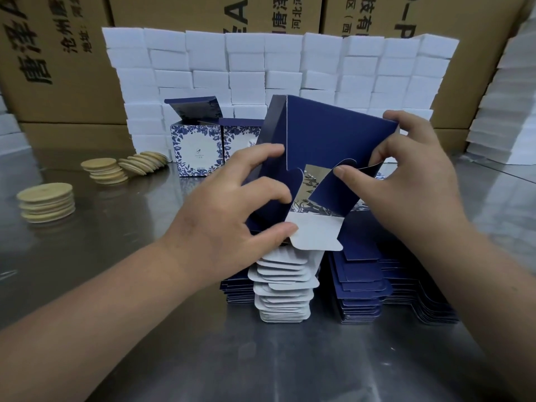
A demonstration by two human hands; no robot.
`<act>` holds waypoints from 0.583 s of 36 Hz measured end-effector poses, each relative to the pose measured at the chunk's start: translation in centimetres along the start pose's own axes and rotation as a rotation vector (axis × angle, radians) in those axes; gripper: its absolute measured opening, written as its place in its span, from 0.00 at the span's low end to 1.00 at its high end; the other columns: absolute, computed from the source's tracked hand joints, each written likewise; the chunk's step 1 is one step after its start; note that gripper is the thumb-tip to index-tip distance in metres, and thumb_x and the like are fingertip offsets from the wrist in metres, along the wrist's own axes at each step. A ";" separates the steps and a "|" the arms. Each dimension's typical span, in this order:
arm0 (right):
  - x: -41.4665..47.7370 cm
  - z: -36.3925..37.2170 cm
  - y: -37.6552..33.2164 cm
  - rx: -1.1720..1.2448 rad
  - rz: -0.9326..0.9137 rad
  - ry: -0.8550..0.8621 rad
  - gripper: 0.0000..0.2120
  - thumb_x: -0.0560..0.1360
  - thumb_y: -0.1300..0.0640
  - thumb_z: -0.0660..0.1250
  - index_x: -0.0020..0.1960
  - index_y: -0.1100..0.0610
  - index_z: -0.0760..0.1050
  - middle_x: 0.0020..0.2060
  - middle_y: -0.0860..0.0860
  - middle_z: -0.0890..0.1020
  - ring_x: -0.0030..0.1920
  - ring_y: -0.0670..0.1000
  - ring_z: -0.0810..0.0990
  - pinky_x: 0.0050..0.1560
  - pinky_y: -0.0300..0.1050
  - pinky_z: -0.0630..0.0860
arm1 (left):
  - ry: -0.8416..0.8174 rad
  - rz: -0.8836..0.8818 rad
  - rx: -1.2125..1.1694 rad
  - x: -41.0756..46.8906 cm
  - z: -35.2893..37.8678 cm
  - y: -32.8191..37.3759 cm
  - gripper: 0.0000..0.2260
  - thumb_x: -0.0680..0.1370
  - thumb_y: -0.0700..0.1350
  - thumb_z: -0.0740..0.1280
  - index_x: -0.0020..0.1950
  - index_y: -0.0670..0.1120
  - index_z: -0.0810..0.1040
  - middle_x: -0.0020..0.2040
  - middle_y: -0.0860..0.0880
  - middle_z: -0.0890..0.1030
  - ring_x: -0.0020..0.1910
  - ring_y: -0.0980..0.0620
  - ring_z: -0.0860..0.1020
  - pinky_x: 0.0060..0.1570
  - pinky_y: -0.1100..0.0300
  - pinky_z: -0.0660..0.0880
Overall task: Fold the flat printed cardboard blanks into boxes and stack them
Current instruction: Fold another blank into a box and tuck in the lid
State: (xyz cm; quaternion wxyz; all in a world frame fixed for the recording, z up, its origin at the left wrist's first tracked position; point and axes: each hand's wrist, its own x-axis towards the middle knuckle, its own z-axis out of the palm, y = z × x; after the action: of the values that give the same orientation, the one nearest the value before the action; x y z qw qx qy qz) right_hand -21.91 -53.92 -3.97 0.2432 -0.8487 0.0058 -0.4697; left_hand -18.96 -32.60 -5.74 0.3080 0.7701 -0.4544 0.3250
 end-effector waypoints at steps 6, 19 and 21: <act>-0.2 0.2 -0.1 -0.012 -0.025 -0.005 0.15 0.63 0.41 0.68 0.32 0.49 0.65 0.68 0.45 0.68 0.50 0.28 0.59 0.36 0.33 0.56 | -0.015 -0.063 0.051 0.0 0.2 0.3 0.19 0.63 0.55 0.72 0.50 0.48 0.79 0.67 0.57 0.62 0.65 0.56 0.65 0.63 0.53 0.67; -0.4 0.1 -0.4 0.048 -0.085 -0.057 0.14 0.61 0.42 0.69 0.33 0.47 0.65 0.68 0.44 0.67 0.55 0.28 0.59 0.45 0.15 0.57 | -0.077 -0.132 0.001 -0.1 0.6 -0.1 0.23 0.68 0.56 0.71 0.63 0.60 0.74 0.72 0.63 0.44 0.70 0.66 0.54 0.64 0.69 0.57; -0.5 0.0 -0.5 0.069 -0.112 -0.081 0.13 0.61 0.43 0.69 0.33 0.45 0.65 0.66 0.42 0.65 0.56 0.28 0.59 0.46 0.15 0.56 | -0.061 -0.182 -0.098 -0.2 0.8 -0.2 0.21 0.70 0.53 0.71 0.59 0.69 0.69 0.70 0.68 0.42 0.66 0.75 0.51 0.60 0.78 0.57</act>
State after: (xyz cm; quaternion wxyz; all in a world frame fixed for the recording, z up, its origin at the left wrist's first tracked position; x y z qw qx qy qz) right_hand -22.26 -53.33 -4.14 0.2458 -0.8570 -0.0677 -0.4478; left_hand -18.64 -33.06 -6.42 0.3593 0.8018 -0.4072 0.2494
